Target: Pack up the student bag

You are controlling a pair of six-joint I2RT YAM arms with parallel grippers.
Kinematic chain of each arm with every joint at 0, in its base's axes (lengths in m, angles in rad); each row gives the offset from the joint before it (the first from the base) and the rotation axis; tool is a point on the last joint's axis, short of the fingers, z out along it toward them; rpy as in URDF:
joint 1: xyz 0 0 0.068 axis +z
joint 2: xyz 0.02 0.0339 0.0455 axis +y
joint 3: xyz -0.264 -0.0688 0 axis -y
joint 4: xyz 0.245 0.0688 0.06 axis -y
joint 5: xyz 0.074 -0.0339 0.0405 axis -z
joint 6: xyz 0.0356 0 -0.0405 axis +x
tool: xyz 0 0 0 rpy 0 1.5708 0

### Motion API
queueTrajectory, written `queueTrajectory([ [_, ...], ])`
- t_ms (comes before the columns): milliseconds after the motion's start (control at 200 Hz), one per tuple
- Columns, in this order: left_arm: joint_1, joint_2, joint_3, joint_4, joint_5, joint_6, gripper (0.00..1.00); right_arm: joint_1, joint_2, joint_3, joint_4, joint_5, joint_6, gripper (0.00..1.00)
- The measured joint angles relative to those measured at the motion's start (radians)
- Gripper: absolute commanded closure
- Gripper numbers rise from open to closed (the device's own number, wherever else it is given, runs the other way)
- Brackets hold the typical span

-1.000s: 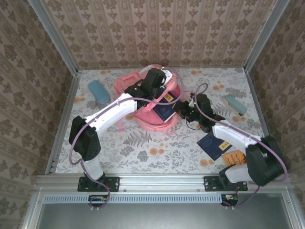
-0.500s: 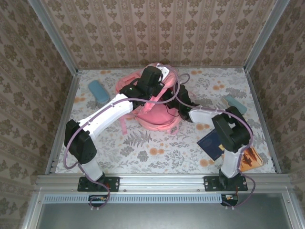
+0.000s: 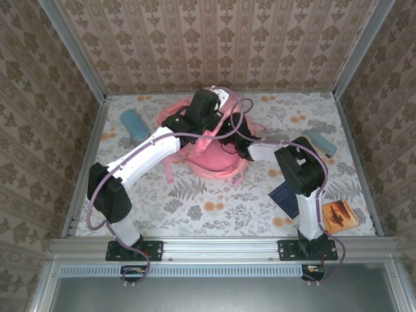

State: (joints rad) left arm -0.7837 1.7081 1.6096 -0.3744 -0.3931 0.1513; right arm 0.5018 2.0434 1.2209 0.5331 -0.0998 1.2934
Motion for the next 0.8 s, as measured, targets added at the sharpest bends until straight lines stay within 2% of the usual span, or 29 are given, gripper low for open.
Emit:
queueTrajectory([
  [105, 0.004, 0.0, 0.0, -0.001, 0.01, -0.01, 0.96, 0.0, -0.074, -0.07, -0.062, -0.003, 0.011, 0.47],
  [230, 0.013, 0.0, 0.0, -0.001, 0.024, -0.026, 0.96, 0.0, -0.197, -0.152, -0.123, -0.008, 0.032, 0.66],
  [370, 0.019, 0.0, 0.0, -0.001, 0.039, -0.04, 0.96, -0.005, -0.332, -0.234, -0.162, -0.009, 0.057, 0.69],
  [555, 0.025, 0.0, -0.009, 0.001, 0.049, -0.051, 0.97, -0.009, -0.481, -0.292, -0.28, -0.011, 0.027, 0.65],
  [655, 0.027, 0.0, -0.049, 0.021, 0.055, -0.06, 0.97, -0.007, -0.581, -0.335, -0.389, 0.046, -0.027, 0.62],
  [800, 0.028, -0.012, -0.157, 0.053, 0.072, -0.08, 0.97, -0.008, -0.735, -0.386, -0.578, 0.217, -0.113, 0.44],
])
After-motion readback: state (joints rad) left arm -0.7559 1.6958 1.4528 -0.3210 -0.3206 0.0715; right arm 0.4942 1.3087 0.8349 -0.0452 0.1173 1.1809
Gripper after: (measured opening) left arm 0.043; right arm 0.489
